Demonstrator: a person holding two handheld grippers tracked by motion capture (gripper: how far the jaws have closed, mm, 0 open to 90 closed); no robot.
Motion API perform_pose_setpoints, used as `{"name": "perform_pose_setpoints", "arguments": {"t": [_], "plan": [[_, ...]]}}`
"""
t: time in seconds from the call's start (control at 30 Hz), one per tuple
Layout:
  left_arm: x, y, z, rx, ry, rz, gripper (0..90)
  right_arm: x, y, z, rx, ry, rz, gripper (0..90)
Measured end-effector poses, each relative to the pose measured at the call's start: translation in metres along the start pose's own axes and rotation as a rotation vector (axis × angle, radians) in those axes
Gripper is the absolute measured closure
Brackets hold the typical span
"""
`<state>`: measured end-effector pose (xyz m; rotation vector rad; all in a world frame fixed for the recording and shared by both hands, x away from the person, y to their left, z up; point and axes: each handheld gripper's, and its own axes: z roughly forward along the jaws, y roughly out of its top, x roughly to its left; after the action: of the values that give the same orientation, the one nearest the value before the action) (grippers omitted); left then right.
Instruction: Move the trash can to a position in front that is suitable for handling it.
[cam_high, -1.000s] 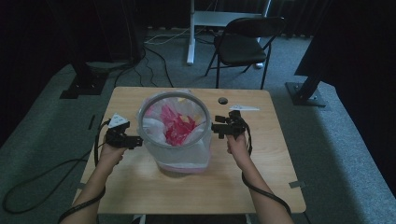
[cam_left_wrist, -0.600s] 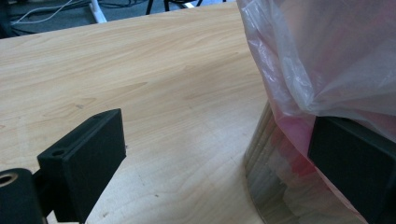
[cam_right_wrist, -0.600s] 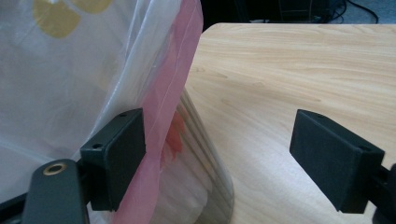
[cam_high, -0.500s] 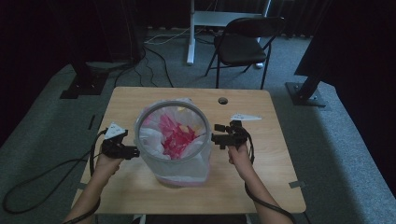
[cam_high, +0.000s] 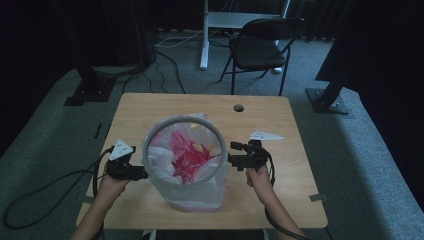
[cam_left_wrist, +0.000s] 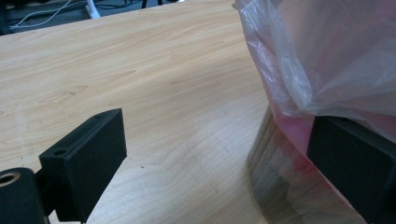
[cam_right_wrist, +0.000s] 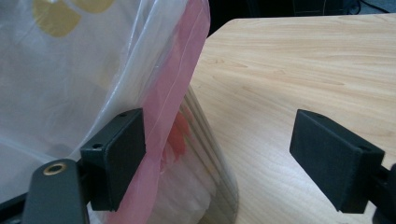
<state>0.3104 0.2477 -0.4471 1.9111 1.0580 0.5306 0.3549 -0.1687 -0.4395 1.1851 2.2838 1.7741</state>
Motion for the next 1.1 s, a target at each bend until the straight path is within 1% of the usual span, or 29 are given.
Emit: {"name": "perform_pose_setpoints", "arguments": {"t": [0.03, 0.13, 0.37, 0.43, 0.53, 0.6, 0.63, 0.7, 0.77, 0.8, 0.83, 0.87, 0.9, 0.93, 0.97, 1.0, 1.03, 1.1], "plan": [[-0.001, -0.001, -0.001, 0.002, -0.005, -0.005, 4.6, 0.001, -0.001, -0.001, -0.001, 0.005, 0.005, 17.5], [-0.004, -0.003, -0.003, -0.002, -0.004, -0.002, 4.6, 0.003, -0.004, -0.003, 0.001, 0.015, 0.001, 17.4], [-0.009, -0.006, -0.008, 0.0, 0.005, 0.009, 4.6, 0.009, -0.007, -0.008, 0.006, 0.006, -0.015, 17.5], [-0.01, -0.007, -0.008, -0.003, 0.0, 0.003, 4.5, 0.009, -0.008, -0.009, 0.009, 0.012, -0.014, 17.5], [-0.008, -0.01, -0.007, -0.01, -0.018, -0.02, 4.4, 0.008, -0.009, -0.009, 0.004, 0.02, -0.01, 16.3], [-0.008, -0.012, -0.006, -0.003, -0.019, -0.02, 4.1, 0.007, -0.011, -0.008, 0.007, 0.018, -0.027, 12.9], [-0.007, -0.014, -0.005, 0.004, -0.022, -0.024, 3.3, 0.006, -0.011, -0.008, 0.011, 0.007, -0.036, 12.8], [-0.004, -0.018, -0.005, 0.015, -0.018, -0.044, 3.0, 0.002, -0.013, -0.01, 0.017, -0.034, -0.053, 12.9], [0.001, -0.023, -0.007, 0.033, -0.008, -0.081, 1.8, -0.005, -0.014, -0.013, 0.032, -0.049, -0.05, 14.1], [0.003, -0.027, -0.008, 0.041, -0.007, -0.101, 1.2, -0.007, -0.014, -0.015, 0.04, -0.072, -0.048, 16.2], [0.006, -0.03, -0.009, 0.058, -0.01, -0.119, 0.4, -0.009, -0.015, -0.018, 0.053, -0.108, -0.045, 17.6], [0.008, -0.034, -0.009, 0.068, -0.009, -0.127, 0.0, -0.012, -0.016, -0.02, 0.066, -0.134, -0.045, 17.6], [0.01, -0.039, -0.01, 0.075, -0.005, -0.133, 0.0, -0.014, -0.017, -0.023, 0.081, -0.144, -0.048, 17.8], [0.011, -0.043, -0.011, 0.08, -0.001, -0.141, 0.0, -0.018, -0.018, -0.025, 0.108, -0.147, -0.055, 17.9], [0.013, -0.048, -0.012, 0.08, 0.003, -0.153, 0.0, -0.02, -0.019, -0.026, 0.131, -0.144, -0.051, 17.9], [0.014, -0.053, -0.014, 0.081, 0.005, -0.165, 0.0, -0.023, -0.021, -0.028, 0.155, -0.125, -0.05, 17.9], [0.015, -0.057, -0.015, 0.083, 0.008, -0.176, 0.0, -0.025, -0.023, -0.03, 0.171, -0.123, -0.046, 17.9], [0.017, -0.066, -0.018, 0.093, 0.004, -0.189, 0.0, -0.028, -0.029, -0.034, 0.162, -0.131, -0.03, 17.8]]}}
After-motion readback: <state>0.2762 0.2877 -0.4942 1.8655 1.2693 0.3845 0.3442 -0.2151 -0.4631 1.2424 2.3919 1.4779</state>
